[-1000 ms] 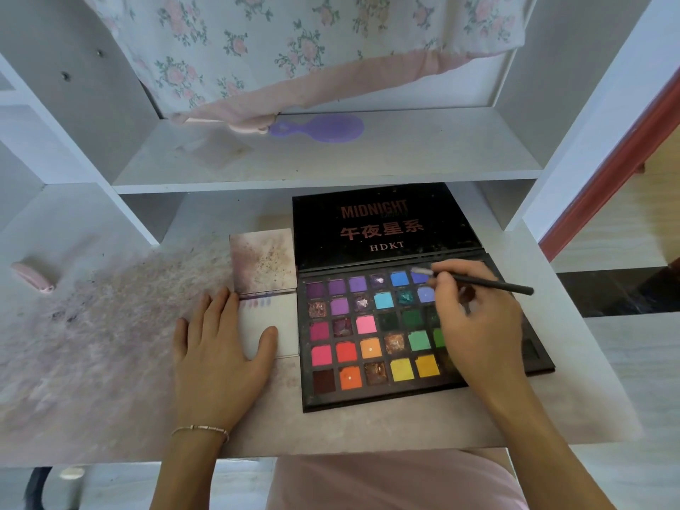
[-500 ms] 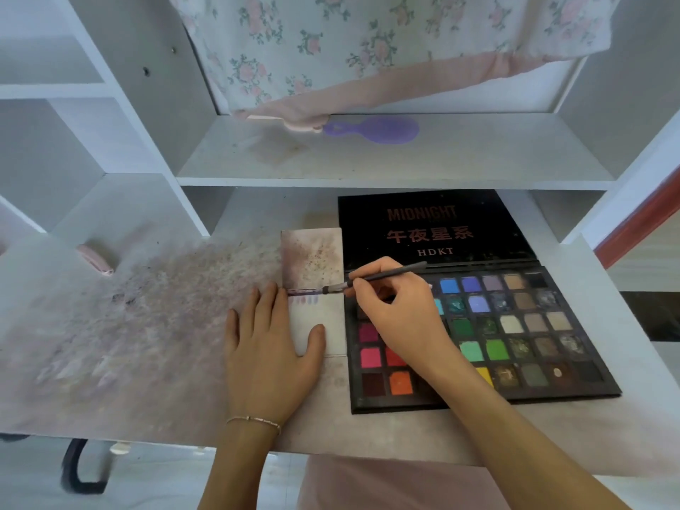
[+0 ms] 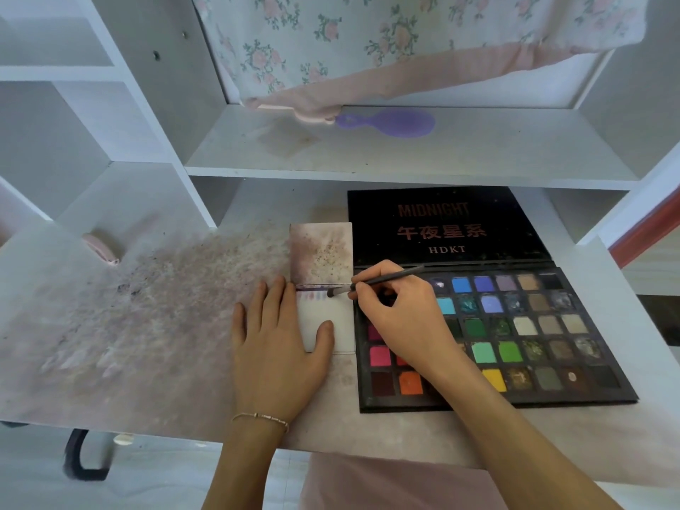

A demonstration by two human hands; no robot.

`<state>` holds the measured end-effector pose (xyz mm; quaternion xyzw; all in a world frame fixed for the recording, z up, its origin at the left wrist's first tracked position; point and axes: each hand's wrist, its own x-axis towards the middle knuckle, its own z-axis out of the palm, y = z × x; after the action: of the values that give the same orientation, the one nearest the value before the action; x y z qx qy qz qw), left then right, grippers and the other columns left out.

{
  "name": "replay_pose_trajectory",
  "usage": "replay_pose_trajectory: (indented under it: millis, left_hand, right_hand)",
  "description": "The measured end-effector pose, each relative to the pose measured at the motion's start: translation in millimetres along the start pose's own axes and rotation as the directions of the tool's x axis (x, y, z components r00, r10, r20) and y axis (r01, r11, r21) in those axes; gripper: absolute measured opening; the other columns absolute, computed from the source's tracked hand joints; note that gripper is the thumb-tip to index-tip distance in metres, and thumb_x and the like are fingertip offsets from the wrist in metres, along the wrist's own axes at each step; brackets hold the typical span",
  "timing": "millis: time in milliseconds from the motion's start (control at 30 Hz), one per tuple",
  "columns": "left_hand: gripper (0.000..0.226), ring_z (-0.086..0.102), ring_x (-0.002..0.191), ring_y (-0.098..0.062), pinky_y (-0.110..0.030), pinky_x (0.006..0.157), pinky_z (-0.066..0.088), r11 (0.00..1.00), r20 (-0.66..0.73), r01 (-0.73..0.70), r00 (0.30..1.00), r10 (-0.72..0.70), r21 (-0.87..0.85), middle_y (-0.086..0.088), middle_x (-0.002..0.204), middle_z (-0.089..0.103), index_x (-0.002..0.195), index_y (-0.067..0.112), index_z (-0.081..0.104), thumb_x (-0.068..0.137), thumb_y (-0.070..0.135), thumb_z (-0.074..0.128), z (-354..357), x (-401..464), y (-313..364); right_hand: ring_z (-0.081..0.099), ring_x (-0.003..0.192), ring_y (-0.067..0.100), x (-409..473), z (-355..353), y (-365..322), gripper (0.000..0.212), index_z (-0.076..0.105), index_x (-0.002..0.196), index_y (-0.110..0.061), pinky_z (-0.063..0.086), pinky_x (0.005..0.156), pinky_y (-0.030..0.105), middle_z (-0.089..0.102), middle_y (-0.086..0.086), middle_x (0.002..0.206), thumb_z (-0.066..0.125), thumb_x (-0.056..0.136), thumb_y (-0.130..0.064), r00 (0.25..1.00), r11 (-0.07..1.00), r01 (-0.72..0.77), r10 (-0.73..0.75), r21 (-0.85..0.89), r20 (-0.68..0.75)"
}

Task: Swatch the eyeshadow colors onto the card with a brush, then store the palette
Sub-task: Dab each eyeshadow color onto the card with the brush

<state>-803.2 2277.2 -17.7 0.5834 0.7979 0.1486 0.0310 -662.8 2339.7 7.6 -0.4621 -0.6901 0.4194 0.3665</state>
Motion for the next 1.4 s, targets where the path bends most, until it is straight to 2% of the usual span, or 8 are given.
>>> replay_pose_trajectory:
  millis: [133,233,500,633,867,1033,1233,1400]
  left_hand:
    - [0.09,0.003,0.144,-0.014,-0.033,0.114,-0.009,1.0,0.004,0.001,1.0,-0.001,0.008,0.003,0.156,0.013,0.147,0.021,0.015,0.07,0.065,0.0,-0.4,-0.6,-0.3]
    - [0.084,0.003,0.144,-0.014,-0.034,0.114,-0.008,1.0,0.005,0.004,1.0,-0.004,0.008,0.003,0.156,0.013,0.147,0.021,0.015,0.075,0.063,0.007,0.2,-0.1,-0.3]
    - [0.092,0.004,0.144,-0.015,-0.035,0.114,-0.008,1.0,0.008,-0.004,1.0,0.003,0.011,0.002,0.156,0.014,0.146,0.019,0.016,0.068,0.064,-0.001,-1.1,-0.4,0.6]
    - [0.084,0.004,0.144,-0.015,-0.034,0.115,-0.008,1.0,0.006,0.003,1.0,-0.003,0.004,0.002,0.156,0.014,0.147,0.019,0.015,0.075,0.063,0.007,-1.0,-0.3,0.7]
    - [0.093,0.002,0.144,-0.014,-0.034,0.114,-0.009,1.0,0.014,-0.004,1.0,0.003,0.024,0.002,0.156,0.011,0.147,0.02,0.012,0.067,0.064,-0.003,-2.1,-0.2,1.2]
    - [0.092,0.002,0.144,-0.014,-0.034,0.114,-0.009,1.0,0.013,-0.001,1.0,0.001,0.016,0.002,0.156,0.012,0.147,0.02,0.014,0.068,0.064,-0.002,-2.0,-0.5,1.3]
    - [0.079,0.001,0.144,-0.014,-0.033,0.112,-0.012,1.0,0.013,0.003,1.0,-0.003,0.018,0.002,0.156,0.011,0.147,0.02,0.014,0.078,0.059,0.015,-0.7,-0.2,0.0]
    - [0.089,0.002,0.144,-0.015,-0.033,0.113,-0.011,1.0,0.014,-0.004,1.0,0.004,0.027,0.003,0.156,0.012,0.147,0.02,0.015,0.07,0.064,0.0,-1.8,0.0,1.1]
  right_hand:
    - [0.063,0.08,0.01,0.1,-0.2,-0.7,0.011,0.058,0.082,-0.027,0.054,0.073,0.029,0.067,0.0,0.081,0.055,0.086,-0.017,1.0,1.0,-0.012,0.012,-0.01,0.003]
    - [0.063,0.082,0.009,0.7,0.0,-1.6,0.014,0.056,0.082,-0.03,0.053,0.073,0.027,0.067,0.001,0.082,0.054,0.087,-0.018,1.0,1.0,0.001,-0.001,-0.017,0.0]
    - [0.063,0.083,0.008,0.2,-0.2,-1.5,0.018,0.057,0.08,-0.031,0.052,0.074,0.021,0.067,-0.002,0.083,0.054,0.086,-0.015,1.0,1.0,0.007,-0.007,-0.014,0.007]
    - [0.063,0.082,0.008,0.8,0.0,-1.3,0.019,0.056,0.079,-0.032,0.051,0.073,0.02,0.067,-0.001,0.082,0.054,0.086,-0.015,1.0,1.0,-0.001,0.001,-0.007,0.004]
    - [0.063,0.082,0.008,1.4,0.4,-0.6,0.019,0.056,0.079,-0.033,0.051,0.073,0.021,0.067,-0.001,0.083,0.054,0.087,-0.016,1.0,1.0,0.013,-0.013,-0.014,0.0]
    - [0.063,0.08,0.009,1.2,0.4,0.4,0.02,0.056,0.077,-0.033,0.053,0.073,0.024,0.067,-0.001,0.08,0.054,0.085,-0.015,1.0,1.0,0.002,-0.001,-0.019,0.006]
    - [0.06,0.081,0.008,2.1,0.1,-0.4,0.018,0.058,0.086,-0.035,0.049,0.071,0.02,0.066,0.0,0.087,0.052,0.089,-0.018,0.999,1.0,0.029,-0.029,0.003,-0.032]
    - [0.058,0.083,-0.002,1.2,-4.4,-2.0,0.017,0.063,0.093,-0.023,0.044,0.069,0.007,0.065,-0.008,0.088,0.052,0.09,-0.01,0.995,0.992,0.061,-0.052,0.112,-0.084]
